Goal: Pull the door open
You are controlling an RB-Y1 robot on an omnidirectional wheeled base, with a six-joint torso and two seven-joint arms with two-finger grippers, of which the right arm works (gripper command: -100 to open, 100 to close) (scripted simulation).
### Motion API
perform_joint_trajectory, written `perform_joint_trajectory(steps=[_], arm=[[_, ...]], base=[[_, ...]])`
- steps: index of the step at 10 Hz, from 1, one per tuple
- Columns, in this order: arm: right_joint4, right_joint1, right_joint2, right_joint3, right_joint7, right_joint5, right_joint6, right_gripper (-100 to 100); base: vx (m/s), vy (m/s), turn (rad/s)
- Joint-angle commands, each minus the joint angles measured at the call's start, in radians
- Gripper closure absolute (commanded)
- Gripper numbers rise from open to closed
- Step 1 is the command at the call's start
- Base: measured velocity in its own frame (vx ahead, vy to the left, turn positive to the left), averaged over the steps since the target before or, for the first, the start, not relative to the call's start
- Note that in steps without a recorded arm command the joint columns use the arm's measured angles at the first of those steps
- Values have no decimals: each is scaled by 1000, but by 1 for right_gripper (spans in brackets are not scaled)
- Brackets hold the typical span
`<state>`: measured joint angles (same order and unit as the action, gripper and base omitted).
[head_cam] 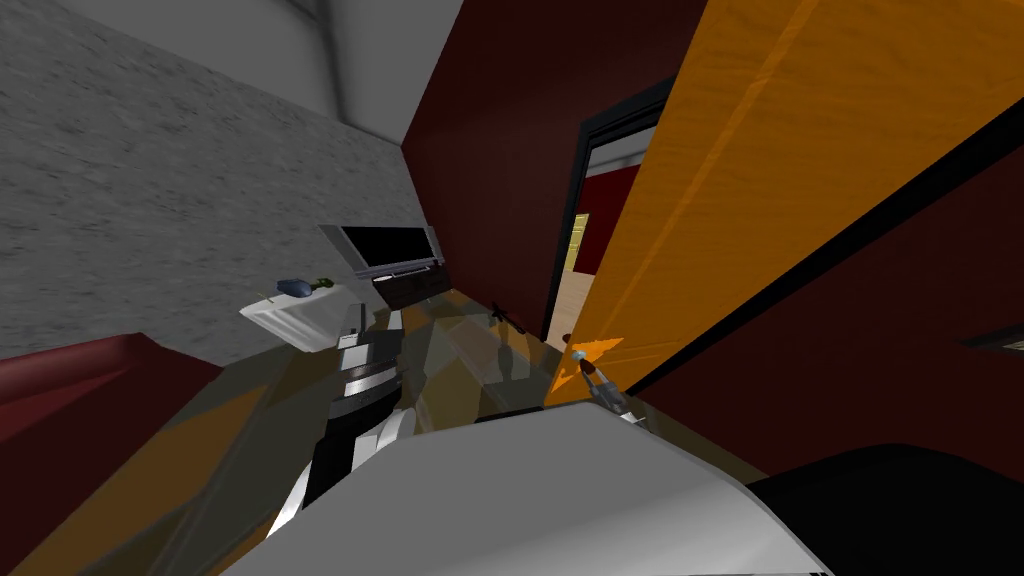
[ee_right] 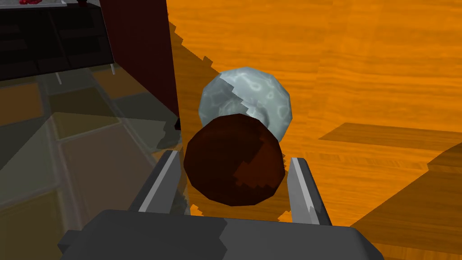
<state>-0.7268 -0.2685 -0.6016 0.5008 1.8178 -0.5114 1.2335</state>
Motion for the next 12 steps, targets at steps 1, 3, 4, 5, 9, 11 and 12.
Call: perform_joint_trajectory(steps=[1,3,4,5,9,11,12], arm=[[16,-3,-5,6,10,1,17,100],[32,-2,-9,12,19,2,35,100],[41,-1,-10,15,24,3,44,100],[32,1,-10,12,20,2,36,100],[70,-1,-10,20,39,15,74,100],[87,-1,-11,22,48,21,92,100],[95,-1,-11,24,52,23,101,100]], base=[[-187,-47,174],[-216,-58,158],[-242,-53,147],[-109,-21,34],[-192,-65,159],[-206,-89,180],[-186,-57,148]])
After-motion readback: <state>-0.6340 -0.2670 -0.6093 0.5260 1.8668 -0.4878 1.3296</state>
